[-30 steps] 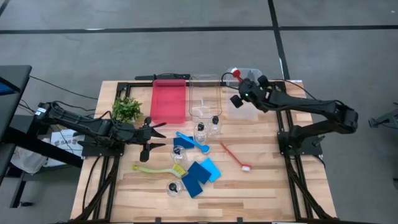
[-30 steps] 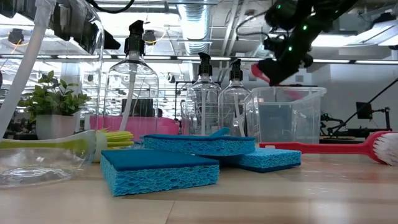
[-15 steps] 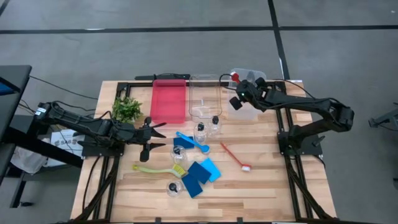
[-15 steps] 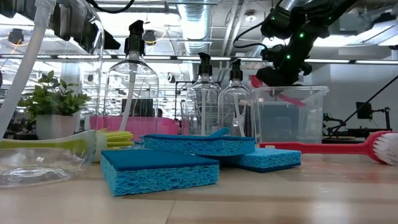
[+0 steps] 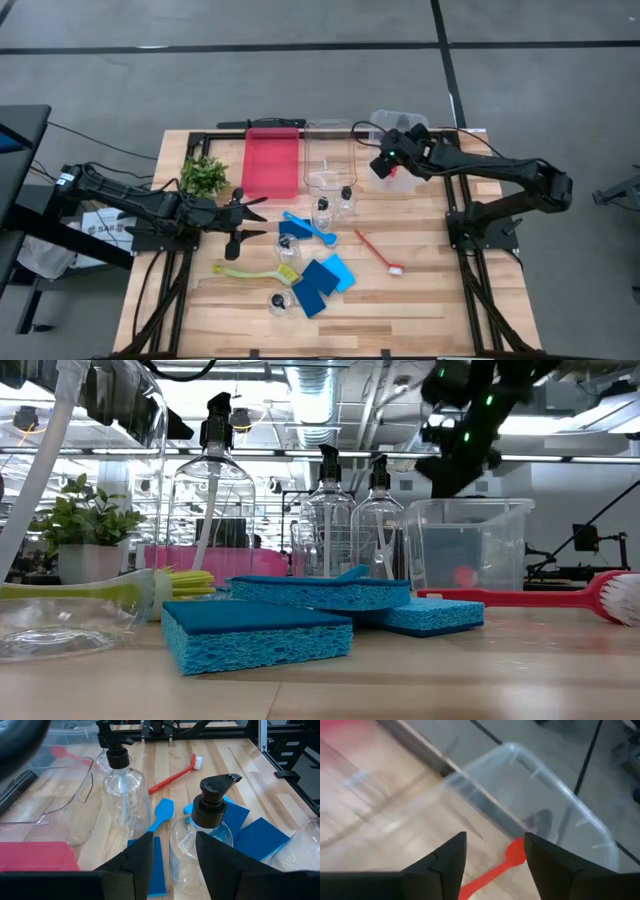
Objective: Pick & Place Kitchen Sink Supplies
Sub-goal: Put the red dish brush into the right transparent bin
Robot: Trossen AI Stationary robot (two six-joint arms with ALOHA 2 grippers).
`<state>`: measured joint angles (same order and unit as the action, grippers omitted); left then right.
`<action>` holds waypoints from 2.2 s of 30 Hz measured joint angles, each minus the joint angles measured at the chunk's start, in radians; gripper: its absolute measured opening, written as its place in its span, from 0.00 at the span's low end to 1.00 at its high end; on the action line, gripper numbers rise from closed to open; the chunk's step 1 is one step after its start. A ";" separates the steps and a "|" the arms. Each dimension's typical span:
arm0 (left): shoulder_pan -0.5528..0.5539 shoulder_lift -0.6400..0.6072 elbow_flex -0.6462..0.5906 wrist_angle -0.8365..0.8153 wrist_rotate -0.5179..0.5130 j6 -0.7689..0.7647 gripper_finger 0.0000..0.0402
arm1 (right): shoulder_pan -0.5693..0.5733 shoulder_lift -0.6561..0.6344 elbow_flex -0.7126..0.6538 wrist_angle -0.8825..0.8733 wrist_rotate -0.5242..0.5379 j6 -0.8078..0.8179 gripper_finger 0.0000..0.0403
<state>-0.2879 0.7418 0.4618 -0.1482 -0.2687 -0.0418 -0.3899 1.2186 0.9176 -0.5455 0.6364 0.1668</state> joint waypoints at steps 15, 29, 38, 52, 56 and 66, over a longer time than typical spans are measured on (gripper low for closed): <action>0.000 0.000 0.000 0.000 0.000 0.000 0.37 | 0.474 -0.236 0.042 -0.181 -0.069 0.153 0.37; 0.000 0.000 0.000 0.003 0.000 0.000 0.37 | 0.806 0.107 -0.012 -0.174 -0.089 0.435 0.56; 0.000 0.000 0.000 0.009 0.000 0.000 0.37 | 0.802 0.329 0.015 -0.170 -0.245 0.482 0.61; 0.000 0.000 0.000 0.015 0.000 0.000 0.37 | 0.754 0.498 0.044 -0.179 -0.364 0.450 0.61; 0.000 0.000 0.000 0.015 0.000 0.000 0.37 | 0.754 0.494 0.043 -0.179 -0.377 0.444 0.60; 0.000 0.000 0.000 0.015 0.000 0.000 0.37 | 0.755 0.493 0.042 -0.165 -0.412 0.400 0.31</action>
<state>-0.2882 0.7418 0.4618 -0.1333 -0.2687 -0.0418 0.3653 1.7113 0.9592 -0.7101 0.2245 0.5666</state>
